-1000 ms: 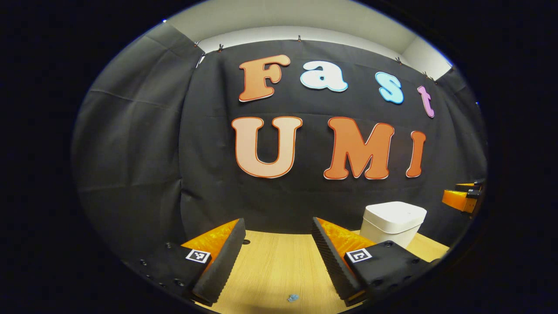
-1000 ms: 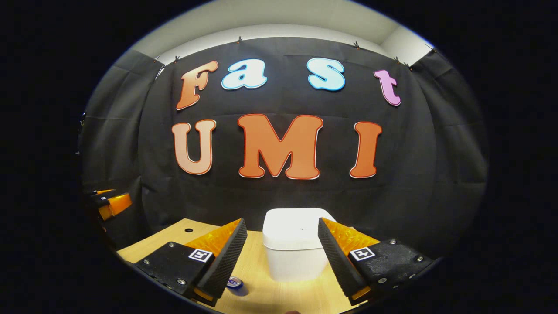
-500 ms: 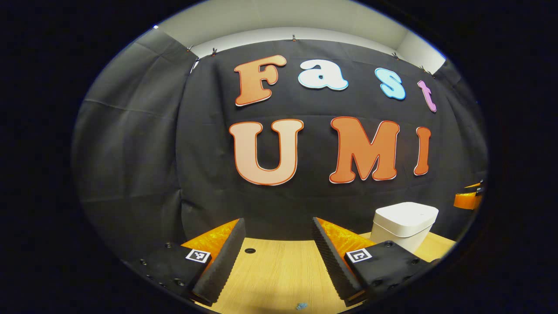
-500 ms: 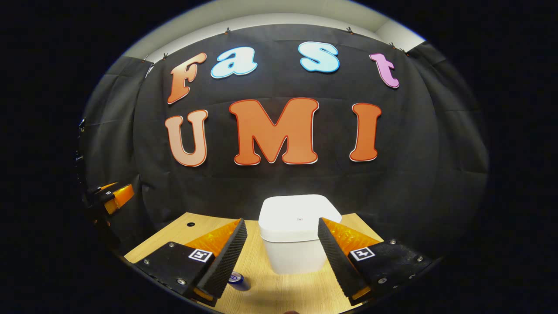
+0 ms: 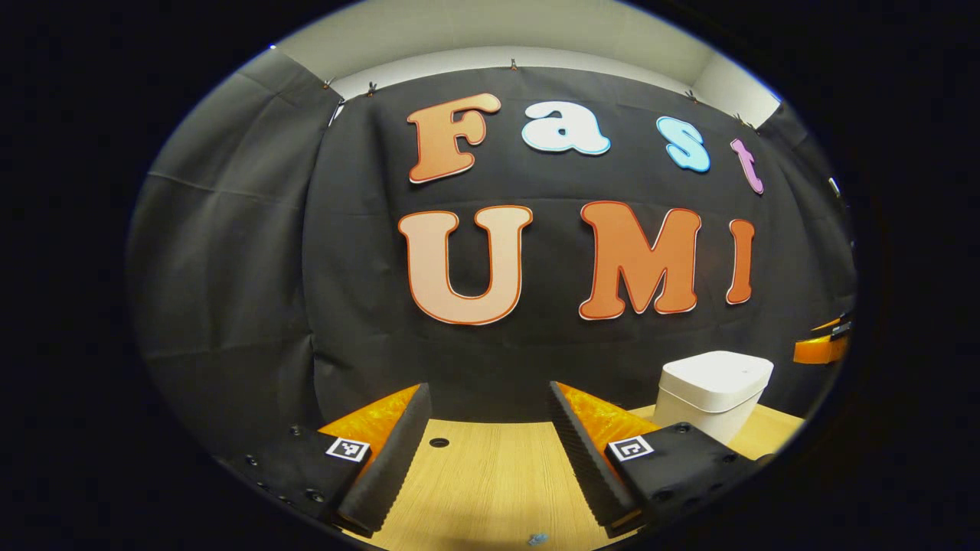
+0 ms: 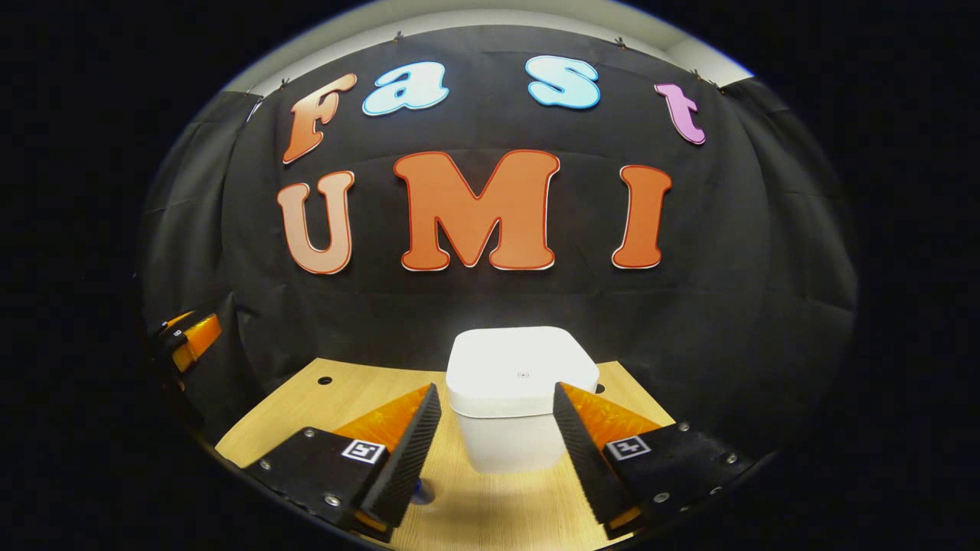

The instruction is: Press the lid of the desktop garbage bin to open it, pick up the crumpled paper on the desktop and throw it into the bin, then pick up the pop can on the desktop and drop it into the bin, and finally close the garbage bin lid.

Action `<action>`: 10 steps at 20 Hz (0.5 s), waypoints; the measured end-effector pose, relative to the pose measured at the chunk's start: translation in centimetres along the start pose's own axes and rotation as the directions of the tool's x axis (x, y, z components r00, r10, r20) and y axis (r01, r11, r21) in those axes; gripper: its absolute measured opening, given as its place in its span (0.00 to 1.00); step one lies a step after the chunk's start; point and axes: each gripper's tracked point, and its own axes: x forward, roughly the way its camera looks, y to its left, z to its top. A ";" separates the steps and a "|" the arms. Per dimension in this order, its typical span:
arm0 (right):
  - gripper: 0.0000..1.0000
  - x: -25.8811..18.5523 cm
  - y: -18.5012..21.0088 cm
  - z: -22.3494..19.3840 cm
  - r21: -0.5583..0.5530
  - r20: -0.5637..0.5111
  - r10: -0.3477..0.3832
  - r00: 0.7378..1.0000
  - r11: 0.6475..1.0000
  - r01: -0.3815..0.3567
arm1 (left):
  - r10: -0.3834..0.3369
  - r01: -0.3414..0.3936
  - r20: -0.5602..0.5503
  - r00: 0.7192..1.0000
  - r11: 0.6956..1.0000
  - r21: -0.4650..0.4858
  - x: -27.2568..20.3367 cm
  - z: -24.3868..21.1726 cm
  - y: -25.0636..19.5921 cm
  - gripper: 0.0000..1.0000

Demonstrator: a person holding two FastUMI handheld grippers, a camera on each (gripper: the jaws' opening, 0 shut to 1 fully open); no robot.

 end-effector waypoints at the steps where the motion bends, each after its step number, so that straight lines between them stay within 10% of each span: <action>1: 0.84 0.1 0.2 -0.4 -0.003 -0.022 0.007 1.000 1.000 -0.007 | 0.008 -0.008 0.000 1.000 1.000 0.005 -0.1 0.0 0.3 0.96; 6: 0.20 0.4 0.2 -2.2 0.051 -0.129 0.017 0.991 0.999 -0.010 | 0.034 -0.034 -0.005 0.999 0.999 0.015 0.0 -0.4 1.0 0.98; 10: 0.01 0.6 0.4 -2.4 0.140 -0.154 0.072 0.986 0.989 -0.050 | 0.047 -0.047 -0.005 0.999 0.999 0.012 0.0 -0.4 1.6 0.97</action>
